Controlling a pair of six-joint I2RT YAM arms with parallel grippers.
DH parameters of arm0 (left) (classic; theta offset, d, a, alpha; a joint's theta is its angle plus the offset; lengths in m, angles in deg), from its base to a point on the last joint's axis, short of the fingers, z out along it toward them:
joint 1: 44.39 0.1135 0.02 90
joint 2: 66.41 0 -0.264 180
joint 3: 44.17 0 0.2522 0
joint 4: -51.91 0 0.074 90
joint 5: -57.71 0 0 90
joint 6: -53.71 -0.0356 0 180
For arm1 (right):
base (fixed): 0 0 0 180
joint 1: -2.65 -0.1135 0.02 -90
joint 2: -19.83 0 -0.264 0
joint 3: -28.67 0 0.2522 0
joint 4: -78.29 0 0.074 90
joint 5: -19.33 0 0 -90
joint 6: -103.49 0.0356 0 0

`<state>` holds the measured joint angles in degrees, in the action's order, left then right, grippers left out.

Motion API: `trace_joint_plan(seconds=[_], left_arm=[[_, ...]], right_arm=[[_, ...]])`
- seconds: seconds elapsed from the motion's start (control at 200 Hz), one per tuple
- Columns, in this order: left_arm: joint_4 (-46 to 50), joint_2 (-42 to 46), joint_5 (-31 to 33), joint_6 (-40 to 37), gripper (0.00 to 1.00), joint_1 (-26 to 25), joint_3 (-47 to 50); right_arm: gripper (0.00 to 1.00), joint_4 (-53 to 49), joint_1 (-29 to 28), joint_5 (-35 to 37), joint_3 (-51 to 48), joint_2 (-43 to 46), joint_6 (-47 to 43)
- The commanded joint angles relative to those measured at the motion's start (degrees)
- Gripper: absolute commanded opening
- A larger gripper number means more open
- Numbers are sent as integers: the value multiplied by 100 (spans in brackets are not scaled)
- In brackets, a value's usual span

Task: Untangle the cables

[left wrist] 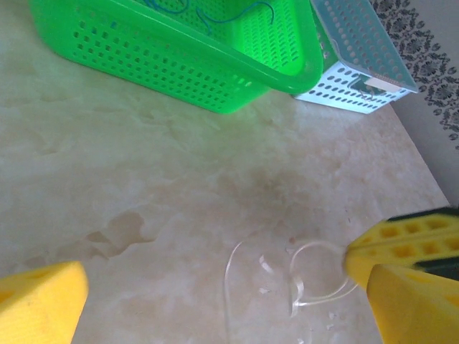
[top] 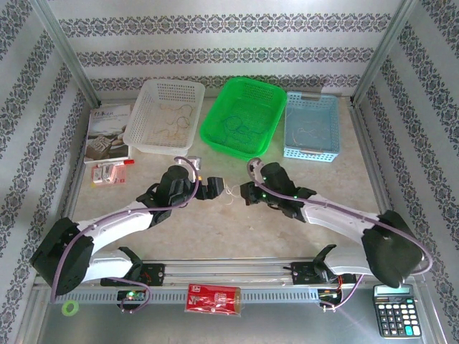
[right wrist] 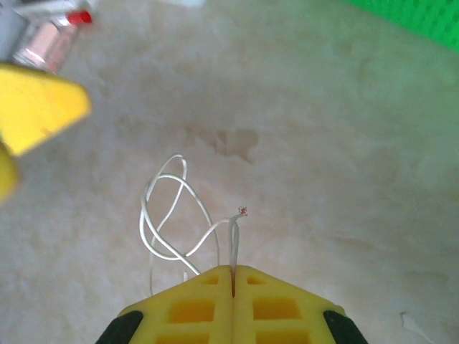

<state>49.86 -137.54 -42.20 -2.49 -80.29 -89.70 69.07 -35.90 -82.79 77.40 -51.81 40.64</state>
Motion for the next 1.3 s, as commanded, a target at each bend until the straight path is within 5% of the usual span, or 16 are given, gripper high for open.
trace_joint_plan(seconds=[0.0, 0.26, 0.53, 1.169, 1.294], left_arm=[[-189, -109, -412, 190, 100, 22, -165], [-662, -140, -722, 265, 100, 23, -30], [-1428, -356, -1113, 611, 89, 20, 122], [-2209, -1051, -1285, 890, 50, 21, 112], [-2233, -1122, -1339, 897, 32, 17, 37]], right_arm=[[0, -118, 153, -316, -91, 346, -30], [0, -167, 582, -527, -67, 788, 205], [0, -58, 660, -754, 45, 913, 408], [0, 192, 656, -982, 90, 1039, 751], [0, 266, 655, -988, 53, 992, 796]])
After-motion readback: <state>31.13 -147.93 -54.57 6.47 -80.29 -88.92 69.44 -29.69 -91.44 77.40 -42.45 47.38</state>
